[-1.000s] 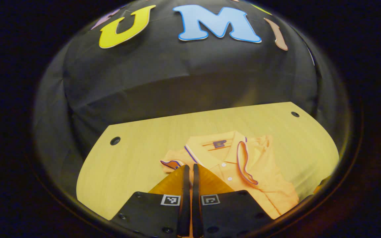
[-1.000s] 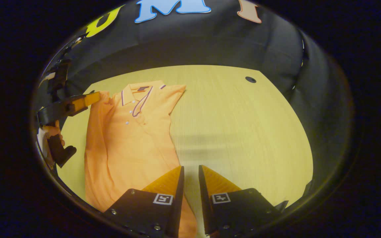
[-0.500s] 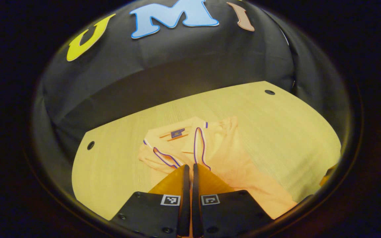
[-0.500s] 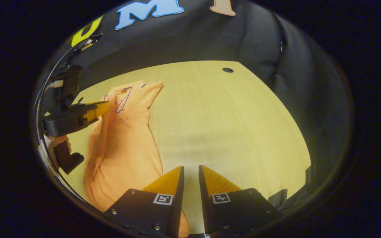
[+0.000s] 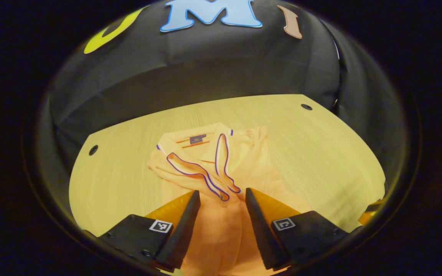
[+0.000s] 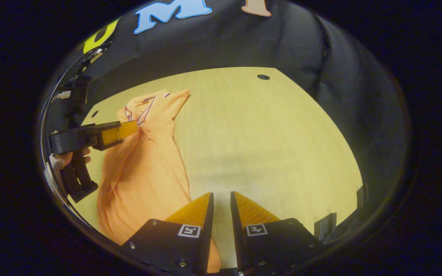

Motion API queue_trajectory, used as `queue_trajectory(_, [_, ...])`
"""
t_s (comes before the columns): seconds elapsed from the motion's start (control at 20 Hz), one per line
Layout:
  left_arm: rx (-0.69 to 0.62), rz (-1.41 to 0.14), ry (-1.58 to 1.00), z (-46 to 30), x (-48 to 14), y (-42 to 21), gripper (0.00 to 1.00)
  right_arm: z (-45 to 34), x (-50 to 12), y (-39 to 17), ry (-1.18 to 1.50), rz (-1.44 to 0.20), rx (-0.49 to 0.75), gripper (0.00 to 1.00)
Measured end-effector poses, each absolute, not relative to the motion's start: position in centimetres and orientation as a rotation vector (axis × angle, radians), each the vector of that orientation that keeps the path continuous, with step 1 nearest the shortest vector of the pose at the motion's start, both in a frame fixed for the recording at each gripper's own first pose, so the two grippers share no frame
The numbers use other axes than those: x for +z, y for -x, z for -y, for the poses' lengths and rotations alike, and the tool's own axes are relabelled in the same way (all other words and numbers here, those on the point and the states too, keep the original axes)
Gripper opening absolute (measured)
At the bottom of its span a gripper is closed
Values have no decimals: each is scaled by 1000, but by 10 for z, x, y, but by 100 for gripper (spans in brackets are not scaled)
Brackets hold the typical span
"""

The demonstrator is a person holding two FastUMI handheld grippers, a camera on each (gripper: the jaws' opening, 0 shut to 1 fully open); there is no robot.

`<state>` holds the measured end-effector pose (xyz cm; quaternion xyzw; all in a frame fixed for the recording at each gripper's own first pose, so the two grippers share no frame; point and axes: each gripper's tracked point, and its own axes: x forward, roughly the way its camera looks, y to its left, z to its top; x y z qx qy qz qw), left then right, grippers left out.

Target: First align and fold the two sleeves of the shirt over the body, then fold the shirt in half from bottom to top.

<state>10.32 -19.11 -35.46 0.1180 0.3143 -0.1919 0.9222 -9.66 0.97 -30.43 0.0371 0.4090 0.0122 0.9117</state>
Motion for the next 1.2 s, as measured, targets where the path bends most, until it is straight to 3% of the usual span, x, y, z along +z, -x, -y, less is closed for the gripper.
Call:
queue_trajectory(0.1, [-376, -648, -231, 178, -353, -97, 92, -15, -304, 96, -70, -843, 40, 28])
queue_trajectory(0.5, [-293, -737, -169, 111, -360, -46, 94, -27, -311, 101, -35, -906, 108, 28])
queue_trajectory(1.05, [-245, -959, -154, 57, -389, 66, 94, -47, -339, 165, 43, -1168, 274, 30])
queue_trajectory(1.15, [-244, -998, -145, 54, -392, 84, 94, -51, -345, 178, 38, -1226, 285, 53])
queue_trajectory(1.2, [-245, -1012, -143, 52, -392, 92, 94, -51, -348, 184, 41, -1248, 284, 53])
